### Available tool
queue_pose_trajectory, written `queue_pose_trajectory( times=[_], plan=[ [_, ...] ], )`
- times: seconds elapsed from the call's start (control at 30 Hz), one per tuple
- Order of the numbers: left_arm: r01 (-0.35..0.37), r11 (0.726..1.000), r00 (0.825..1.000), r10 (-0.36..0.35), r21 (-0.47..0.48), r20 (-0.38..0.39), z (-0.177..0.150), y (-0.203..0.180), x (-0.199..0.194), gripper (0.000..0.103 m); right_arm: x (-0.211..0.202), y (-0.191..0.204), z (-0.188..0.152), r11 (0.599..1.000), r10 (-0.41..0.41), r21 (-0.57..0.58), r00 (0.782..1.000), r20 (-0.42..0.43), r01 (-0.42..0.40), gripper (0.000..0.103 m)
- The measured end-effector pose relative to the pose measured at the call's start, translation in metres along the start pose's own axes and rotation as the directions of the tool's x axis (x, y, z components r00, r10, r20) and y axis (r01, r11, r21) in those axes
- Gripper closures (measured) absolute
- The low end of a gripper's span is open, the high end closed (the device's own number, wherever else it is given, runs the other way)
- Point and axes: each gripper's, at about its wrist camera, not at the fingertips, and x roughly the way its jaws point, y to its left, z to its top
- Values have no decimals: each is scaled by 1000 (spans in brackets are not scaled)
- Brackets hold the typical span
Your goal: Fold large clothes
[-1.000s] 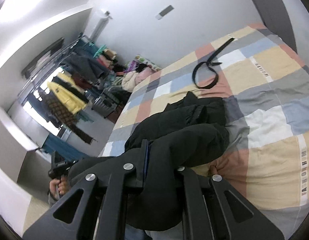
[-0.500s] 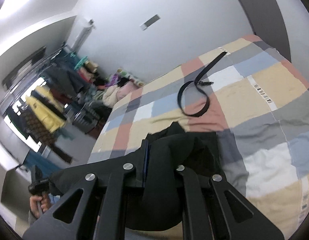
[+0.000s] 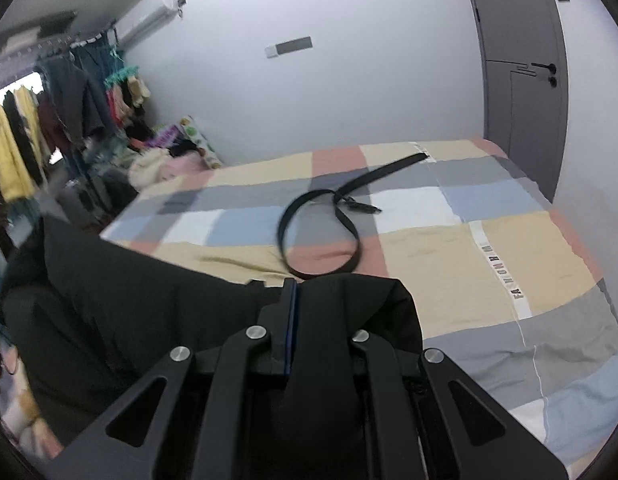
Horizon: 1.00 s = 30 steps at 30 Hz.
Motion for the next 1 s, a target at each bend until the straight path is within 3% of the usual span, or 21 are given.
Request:
queue_pose_trajectory(
  times=[0.17, 0.27, 0.43, 0.63, 0.8, 0.87, 0.9, 0.93, 0.97, 1.0],
  plan=[
    [-20, 999, 1000, 21, 50, -21, -7, -15, 52, 93, 51, 0, -17, 999, -35, -21, 996, -81, 33, 92],
    [-45, 994, 999, 45, 100, -1, -19, -29, 76, 93, 72, -6, -30, 1000, 2, 11, 994, -106, -1, 92],
    [-50, 994, 998, 47, 93, 28, -26, -31, 86, 93, 79, -13, -35, 998, 37, 50, 992, -118, -31, 92],
    [95, 995, 995, -95, 9, 27, -33, -6, 74, 93, 69, -23, -39, 985, 127, 136, 983, -130, -109, 89],
    [240, 969, 971, -238, -61, 34, -44, 22, 37, 90, 38, -38, -34, 959, 220, 214, 966, -135, -189, 83],
    [284, 955, 959, -284, -80, 16, -47, 33, 18, 79, 22, -43, -35, 950, 253, 225, 957, -142, -217, 77],
    [302, 950, 953, -302, -87, 8, -48, 36, 10, 75, 14, -44, -37, 949, 259, 223, 954, -149, -223, 67],
    [325, 941, 945, -327, -94, 2, -50, 40, 0, 59, 4, -47, -40, 947, 272, 219, 949, -157, -235, 60],
    [346, 933, 938, -347, -102, 5, -52, 46, -12, 40, -3, -48, -41, 948, 273, 215, 949, -157, -237, 45],
    [356, 928, 934, -356, -107, 21, -55, 52, -26, 34, -14, -52, -43, 953, 255, 208, 954, -156, -221, 32]
  ],
)
